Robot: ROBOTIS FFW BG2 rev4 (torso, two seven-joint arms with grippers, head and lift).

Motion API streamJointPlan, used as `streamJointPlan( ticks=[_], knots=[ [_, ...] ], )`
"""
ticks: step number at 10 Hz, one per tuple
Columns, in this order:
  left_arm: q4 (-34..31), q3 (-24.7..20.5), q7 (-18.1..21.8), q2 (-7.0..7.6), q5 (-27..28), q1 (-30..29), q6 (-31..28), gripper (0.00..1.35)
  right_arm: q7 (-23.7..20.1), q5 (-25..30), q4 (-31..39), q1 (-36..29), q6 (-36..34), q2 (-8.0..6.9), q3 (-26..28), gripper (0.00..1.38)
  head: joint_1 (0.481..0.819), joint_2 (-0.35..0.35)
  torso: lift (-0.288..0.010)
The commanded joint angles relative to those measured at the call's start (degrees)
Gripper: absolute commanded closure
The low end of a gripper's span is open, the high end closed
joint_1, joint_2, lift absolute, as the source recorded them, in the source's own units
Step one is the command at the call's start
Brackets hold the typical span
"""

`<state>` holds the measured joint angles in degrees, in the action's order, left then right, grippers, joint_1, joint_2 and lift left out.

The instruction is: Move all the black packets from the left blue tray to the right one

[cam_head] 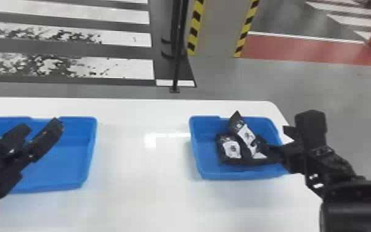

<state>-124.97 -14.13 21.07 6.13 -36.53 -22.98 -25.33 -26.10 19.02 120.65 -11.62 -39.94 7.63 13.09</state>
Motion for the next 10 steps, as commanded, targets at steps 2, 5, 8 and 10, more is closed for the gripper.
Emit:
streamJointPlan(
  ticks=[2,5,8,10],
  knots=[
    [-1.10,-4.95,-0.51,-1.12,10.03,0.91,-10.81,0.17,-0.27,-11.13,11.18,-9.19,3.24,-0.33,-0.75,0.13,0.695,-0.115,-0.140],
    [-0.53,-10.78,-1.56,-2.35,23.51,5.97,-20.23,0.17,-1.67,-18.44,20.04,-14.67,6.19,-0.51,-4.29,0.14,0.695,0.087,-0.140],
    [7.20,-8.38,-2.26,-0.06,27.85,14.27,-26.70,0.17,-2.02,-22.33,20.74,-15.24,6.75,-0.77,-7.72,0.14,0.695,0.228,-0.140],
    [12.12,-6.67,-5.34,-0.06,30.82,19.89,-30.92,0.17,-2.46,-23.24,20.18,-15.38,6.75,-0.77,-7.83,0.14,0.695,0.251,-0.140]
  ],
)
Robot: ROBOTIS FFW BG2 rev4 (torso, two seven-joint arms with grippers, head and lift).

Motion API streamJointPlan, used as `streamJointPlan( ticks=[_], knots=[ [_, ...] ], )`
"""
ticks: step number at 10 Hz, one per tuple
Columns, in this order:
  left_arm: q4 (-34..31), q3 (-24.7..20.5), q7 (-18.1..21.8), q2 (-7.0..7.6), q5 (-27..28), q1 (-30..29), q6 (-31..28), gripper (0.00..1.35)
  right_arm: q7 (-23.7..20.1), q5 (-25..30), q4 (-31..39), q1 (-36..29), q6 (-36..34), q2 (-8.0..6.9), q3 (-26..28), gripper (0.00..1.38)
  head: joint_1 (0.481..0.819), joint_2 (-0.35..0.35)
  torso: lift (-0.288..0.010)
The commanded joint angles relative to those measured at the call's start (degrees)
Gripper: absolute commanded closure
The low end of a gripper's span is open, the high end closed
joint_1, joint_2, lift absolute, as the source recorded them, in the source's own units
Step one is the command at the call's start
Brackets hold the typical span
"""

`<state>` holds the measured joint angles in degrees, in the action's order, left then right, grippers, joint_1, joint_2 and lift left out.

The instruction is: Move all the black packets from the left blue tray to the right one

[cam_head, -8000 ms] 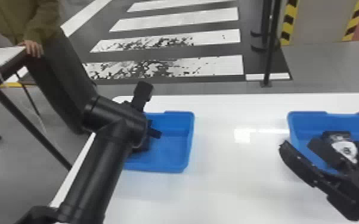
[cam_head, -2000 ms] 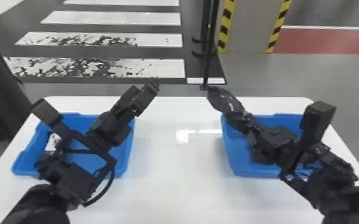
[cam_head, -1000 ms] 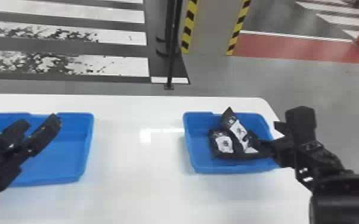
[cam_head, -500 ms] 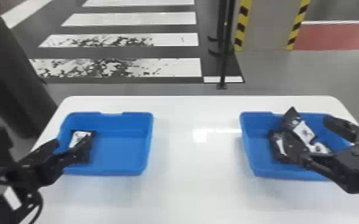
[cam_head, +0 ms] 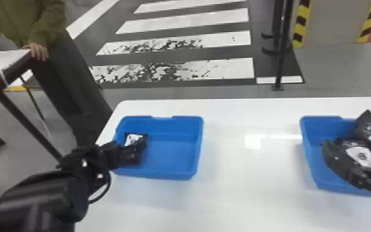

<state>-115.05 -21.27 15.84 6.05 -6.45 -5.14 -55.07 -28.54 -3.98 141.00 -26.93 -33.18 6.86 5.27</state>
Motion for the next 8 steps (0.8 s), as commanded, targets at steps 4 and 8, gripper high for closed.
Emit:
streamJointPlan(
  ticks=[4,8],
  knots=[
    [16.97,2.53,-2.31,1.51,4.85,11.89,-6.80,0.17,-0.37,-1.62,-0.86,-0.35,0.00,0.00,-0.58,0.14,0.695,0.280,-0.140],
    [22.60,3.90,-2.31,2.13,4.74,15.69,-8.91,0.47,-0.46,-3.10,-1.99,-0.35,-0.14,0.00,-0.70,0.14,0.695,0.268,-0.140]
  ],
)
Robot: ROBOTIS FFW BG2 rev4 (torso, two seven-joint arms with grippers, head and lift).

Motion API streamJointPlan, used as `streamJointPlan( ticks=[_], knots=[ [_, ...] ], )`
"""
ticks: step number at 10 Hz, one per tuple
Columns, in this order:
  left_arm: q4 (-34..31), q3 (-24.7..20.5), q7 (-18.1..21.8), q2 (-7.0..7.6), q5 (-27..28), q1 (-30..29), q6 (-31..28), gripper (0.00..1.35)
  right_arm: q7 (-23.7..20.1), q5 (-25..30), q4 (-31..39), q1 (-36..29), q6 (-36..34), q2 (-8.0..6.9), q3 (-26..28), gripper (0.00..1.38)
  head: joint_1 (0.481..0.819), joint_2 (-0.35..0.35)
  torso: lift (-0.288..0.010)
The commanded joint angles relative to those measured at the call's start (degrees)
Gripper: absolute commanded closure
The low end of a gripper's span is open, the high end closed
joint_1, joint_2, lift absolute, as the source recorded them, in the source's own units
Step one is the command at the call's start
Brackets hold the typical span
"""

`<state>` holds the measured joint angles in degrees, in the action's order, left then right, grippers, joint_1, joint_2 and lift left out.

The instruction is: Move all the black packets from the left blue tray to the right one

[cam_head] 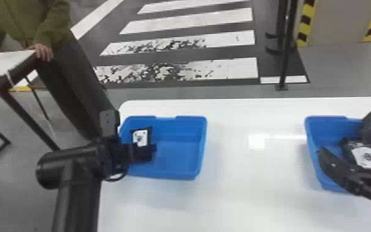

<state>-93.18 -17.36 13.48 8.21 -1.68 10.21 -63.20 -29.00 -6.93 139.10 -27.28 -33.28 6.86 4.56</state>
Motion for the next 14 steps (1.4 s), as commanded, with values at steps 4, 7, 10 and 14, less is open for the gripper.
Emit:
streamJointPlan(
  ticks=[4,7,10,14],
  knots=[
    [0.44,-0.92,0.32,0.05,0.42,-2.61,4.42,1.17,0.00,-1.87,-1.22,-0.28,0.10,0.09,0.01,0.14,0.695,0.282,-0.140],
    [-11.65,-0.92,2.16,-0.91,-5.29,-10.20,8.92,1.21,0.00,-2.44,-0.80,-0.28,-0.04,0.00,0.01,0.14,0.695,0.277,-0.140],
    [-22.76,4.22,3.83,-1.61,-13.52,-17.37,11.03,1.21,0.00,-3.81,-1.64,1.69,0.10,0.00,-1.02,0.14,0.695,0.230,-0.140],
    [-26.14,16.56,5.77,-0.38,-24.03,-18.08,14.27,1.21,-0.09,-7.92,-4.32,5.91,0.10,0.35,-4.79,0.14,0.695,0.078,-0.140]
  ],
)
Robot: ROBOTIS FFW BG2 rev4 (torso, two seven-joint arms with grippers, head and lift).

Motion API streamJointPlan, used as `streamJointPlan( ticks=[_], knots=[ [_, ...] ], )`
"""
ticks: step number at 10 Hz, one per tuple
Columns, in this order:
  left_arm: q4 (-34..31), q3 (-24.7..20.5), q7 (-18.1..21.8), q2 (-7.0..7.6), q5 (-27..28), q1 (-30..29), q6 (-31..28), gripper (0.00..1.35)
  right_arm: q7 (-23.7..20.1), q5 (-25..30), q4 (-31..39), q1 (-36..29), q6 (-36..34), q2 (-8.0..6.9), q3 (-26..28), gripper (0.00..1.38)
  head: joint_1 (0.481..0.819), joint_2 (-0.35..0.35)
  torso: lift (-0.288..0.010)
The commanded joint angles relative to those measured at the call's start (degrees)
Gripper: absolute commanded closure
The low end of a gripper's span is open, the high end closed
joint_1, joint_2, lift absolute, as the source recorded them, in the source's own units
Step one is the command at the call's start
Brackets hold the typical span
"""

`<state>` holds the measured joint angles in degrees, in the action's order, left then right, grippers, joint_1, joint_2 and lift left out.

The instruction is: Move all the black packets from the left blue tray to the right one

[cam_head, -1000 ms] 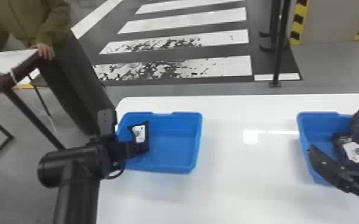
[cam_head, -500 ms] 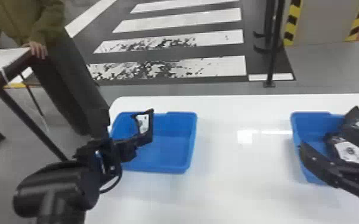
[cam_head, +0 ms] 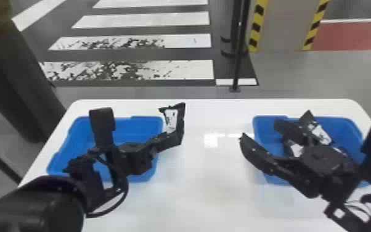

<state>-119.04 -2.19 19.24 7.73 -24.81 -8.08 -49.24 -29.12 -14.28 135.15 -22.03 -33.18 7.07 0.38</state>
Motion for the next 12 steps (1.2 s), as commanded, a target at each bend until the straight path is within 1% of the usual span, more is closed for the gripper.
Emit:
streamJointPlan(
  ticks=[1,3,4,5,7,8,9,10,11,12],
  knots=[
    [-0.98,3.67,0.10,0.44,-2.49,0.35,0.73,1.21,0.02,-1.49,-2.05,1.92,0.00,0.23,-1.52,0.14,0.695,0.042,-0.140],
    [-2.53,7.67,0.19,1.23,-5.92,0.35,1.29,1.21,0.02,-0.80,-5.99,5.44,0.70,0.58,-1.63,0.14,0.695,-0.008,-0.140],
    [-3.66,9.38,0.19,1.58,-6.95,0.35,1.57,1.21,0.02,-0.69,-8.38,7.83,1.26,1.11,-1.52,0.14,0.695,-0.040,-0.140],
    [-4.08,10.75,0.19,1.85,-8.09,0.49,1.71,1.21,0.11,-0.34,-9.92,9.66,1.26,1.37,-1.52,0.14,0.695,-0.058,-0.140],
    [-4.22,12.24,0.19,2.11,-9.01,0.64,1.71,1.21,0.11,-1.03,-10.77,11.20,1.40,1.37,-1.86,0.14,0.695,-0.110,-0.140],
    [-4.22,12.35,0.19,2.20,-9.12,0.92,1.43,1.21,0.11,-2.06,-10.63,11.62,1.26,1.37,-3.00,0.18,0.695,-0.116,-0.140],
    [-4.22,12.47,0.19,2.20,-9.01,1.06,1.29,1.21,0.11,-3.54,-10.21,11.62,1.26,1.46,-4.03,0.31,0.695,-0.115,-0.140],
    [-4.22,12.47,0.19,2.20,-9.01,1.06,1.29,1.21,0.11,-4.00,-9.64,11.48,-1.13,1.46,-4.83,0.57,0.695,-0.103,-0.140],
    [-4.22,12.47,0.19,2.11,-9.01,1.06,1.29,1.21,0.02,-3.88,-9.92,11.34,-2.11,1.55,-5.17,0.91,0.695,-0.088,-0.140],
    [-4.22,12.35,0.19,2.11,-9.01,1.06,1.43,1.21,0.02,-3.66,-9.92,11.06,-2.11,1.55,-5.17,1.13,0.695,-0.080,-0.140]
  ],
)
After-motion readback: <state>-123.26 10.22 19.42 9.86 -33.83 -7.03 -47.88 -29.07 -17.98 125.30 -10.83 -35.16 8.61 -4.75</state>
